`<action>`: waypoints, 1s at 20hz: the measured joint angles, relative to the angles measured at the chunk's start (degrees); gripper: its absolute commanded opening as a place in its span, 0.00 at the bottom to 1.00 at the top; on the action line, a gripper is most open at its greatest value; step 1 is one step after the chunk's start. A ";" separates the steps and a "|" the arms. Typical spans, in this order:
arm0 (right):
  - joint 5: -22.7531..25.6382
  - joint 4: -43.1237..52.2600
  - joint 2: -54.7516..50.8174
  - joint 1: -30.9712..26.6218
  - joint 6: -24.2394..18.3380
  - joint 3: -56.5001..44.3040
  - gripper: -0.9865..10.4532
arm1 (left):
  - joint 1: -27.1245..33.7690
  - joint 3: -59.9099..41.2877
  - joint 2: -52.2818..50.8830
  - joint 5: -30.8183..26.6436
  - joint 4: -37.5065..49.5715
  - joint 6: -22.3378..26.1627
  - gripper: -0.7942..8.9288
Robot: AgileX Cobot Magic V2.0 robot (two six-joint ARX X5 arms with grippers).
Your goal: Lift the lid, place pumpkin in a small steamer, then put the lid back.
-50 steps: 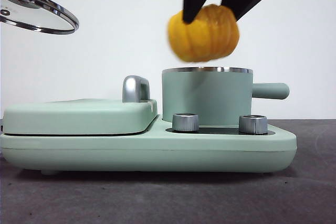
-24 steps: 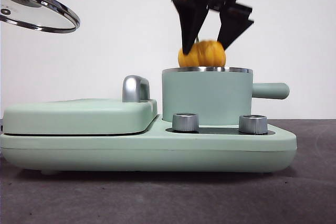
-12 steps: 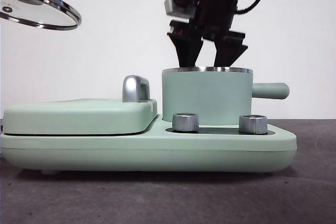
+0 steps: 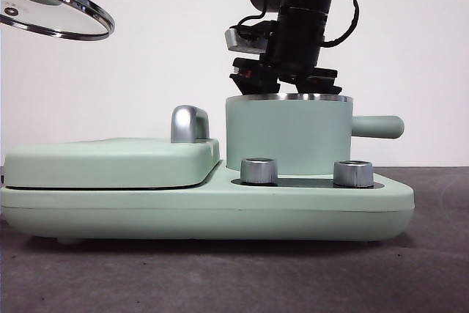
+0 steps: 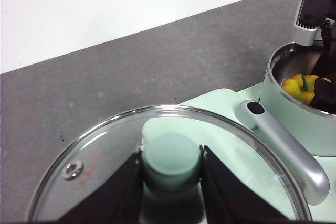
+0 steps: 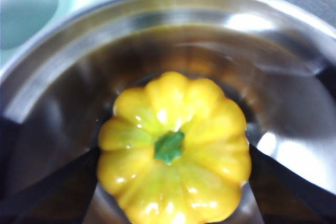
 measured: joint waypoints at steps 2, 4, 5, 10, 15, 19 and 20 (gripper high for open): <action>0.00 0.33 0.00 0.00 0.00 0.00 0.50 | 0.00 0.00 0.00 0.00 0.00 0.00 0.10; 0.15 0.61 0.02 -0.04 -0.02 0.00 0.52 | 0.00 0.00 0.00 0.00 0.00 0.00 0.10; 0.20 0.57 0.02 -0.11 -0.02 0.00 0.52 | 0.00 0.00 0.00 0.00 0.00 0.00 0.10; 0.02 -4.31 0.04 0.02 0.00 4.31 0.52 | 0.00 0.00 0.00 0.00 0.00 0.00 0.10; 0.15 -8.28 -3.76 -0.02 1.86 8.85 0.49 | 0.00 0.00 0.00 0.00 0.00 0.00 0.10; 0.15 -2.86 -13.77 -0.07 2.47 3.06 0.45 | 0.00 0.00 0.00 0.00 -0.02 0.00 0.10; 0.15 -0.94 -16.68 -0.07 3.13 -0.13 0.45 | 0.00 0.00 0.00 0.00 0.00 0.00 0.10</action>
